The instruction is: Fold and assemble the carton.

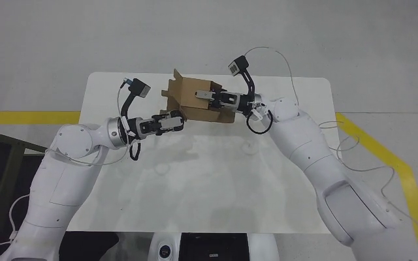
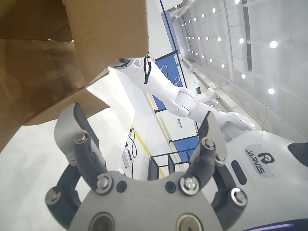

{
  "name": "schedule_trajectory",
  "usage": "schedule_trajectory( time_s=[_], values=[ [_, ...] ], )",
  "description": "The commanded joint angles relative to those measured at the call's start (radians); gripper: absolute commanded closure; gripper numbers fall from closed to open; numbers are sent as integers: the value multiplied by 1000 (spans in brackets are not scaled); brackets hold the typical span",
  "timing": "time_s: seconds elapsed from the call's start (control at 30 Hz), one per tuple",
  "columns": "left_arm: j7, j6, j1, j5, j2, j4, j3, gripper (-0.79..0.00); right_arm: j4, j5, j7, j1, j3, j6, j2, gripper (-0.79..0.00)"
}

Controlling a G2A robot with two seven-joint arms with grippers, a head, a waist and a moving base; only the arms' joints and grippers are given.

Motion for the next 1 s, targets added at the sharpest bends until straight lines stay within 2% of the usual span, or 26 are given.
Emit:
schedule_trajectory(
  time_s=[0.0,0.57,0.77,0.97],
  values=[
    [-1,-2,0,-1,0,3,-1,-785,-1,7,13,-3,6,5,-2,0],
    [-18,-14,1,-23,-1,4,-5,-785,-4,16,32,-8,16,15,-5,0],
    [-25,-18,7,-39,-3,1,-2,-785,-80,-28,-47,-50,36,74,2,0],
    [-29,-17,12,-45,-3,2,-1,-785,-129,-57,-69,-71,59,101,6,0]
  ],
)
